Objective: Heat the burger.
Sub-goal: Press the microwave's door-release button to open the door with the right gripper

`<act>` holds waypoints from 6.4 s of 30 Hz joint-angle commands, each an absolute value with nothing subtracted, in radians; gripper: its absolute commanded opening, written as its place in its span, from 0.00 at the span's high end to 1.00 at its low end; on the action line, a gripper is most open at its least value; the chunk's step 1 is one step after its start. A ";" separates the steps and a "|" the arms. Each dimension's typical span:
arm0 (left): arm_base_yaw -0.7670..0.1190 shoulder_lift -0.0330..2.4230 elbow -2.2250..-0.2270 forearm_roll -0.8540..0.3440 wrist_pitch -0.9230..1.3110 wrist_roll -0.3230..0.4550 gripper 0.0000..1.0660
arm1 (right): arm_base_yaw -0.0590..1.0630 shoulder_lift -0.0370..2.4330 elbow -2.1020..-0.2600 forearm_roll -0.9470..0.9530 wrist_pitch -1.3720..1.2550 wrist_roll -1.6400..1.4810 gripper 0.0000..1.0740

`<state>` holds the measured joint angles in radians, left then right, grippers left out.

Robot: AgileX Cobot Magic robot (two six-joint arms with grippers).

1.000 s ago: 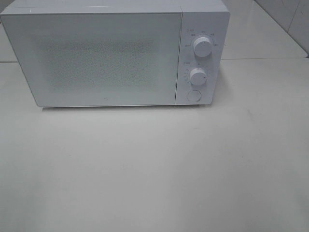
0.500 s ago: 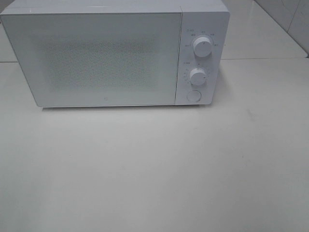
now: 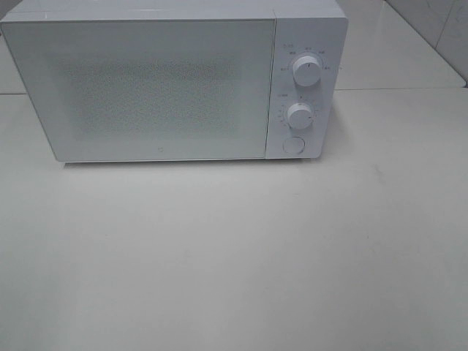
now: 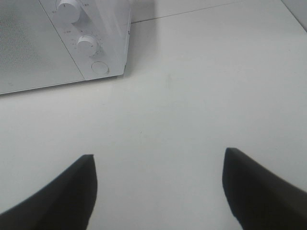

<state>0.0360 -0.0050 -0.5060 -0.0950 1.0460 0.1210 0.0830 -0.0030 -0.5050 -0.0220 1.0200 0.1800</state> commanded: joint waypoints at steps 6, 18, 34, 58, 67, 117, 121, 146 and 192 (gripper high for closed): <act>0.036 -0.027 -0.502 -0.098 1.037 0.125 0.06 | 0.079 -0.030 -0.501 -0.025 1.002 0.176 0.34; 0.036 -0.027 -0.502 -0.098 1.037 0.125 0.06 | 0.082 -0.014 -0.526 -0.023 0.984 0.176 0.34; 0.036 -0.027 -0.502 -0.098 1.037 0.125 0.06 | 0.082 0.270 -0.534 -0.026 0.608 0.175 0.34; 0.036 -0.027 -0.502 -0.098 1.037 0.125 0.06 | 0.082 0.840 -0.441 -0.030 -0.143 0.191 0.34; 0.036 -0.027 -0.502 -0.098 1.037 0.125 0.06 | 0.082 1.104 -0.351 -0.030 -0.581 0.158 0.34; 0.036 -0.027 -0.502 -0.098 1.037 0.125 0.06 | 0.771 1.733 -0.385 0.715 -1.168 -0.177 0.34; 0.036 -0.027 -0.502 -0.097 1.037 0.125 0.06 | 0.791 1.749 -0.420 0.714 -1.142 -0.173 0.34; 0.036 -0.027 -0.502 -0.097 1.037 0.125 0.06 | 0.791 1.784 -0.457 0.700 -1.027 0.621 0.54; 0.036 -0.027 -0.502 -0.097 1.037 0.125 0.06 | 0.687 1.966 -0.648 0.617 -0.931 1.394 1.00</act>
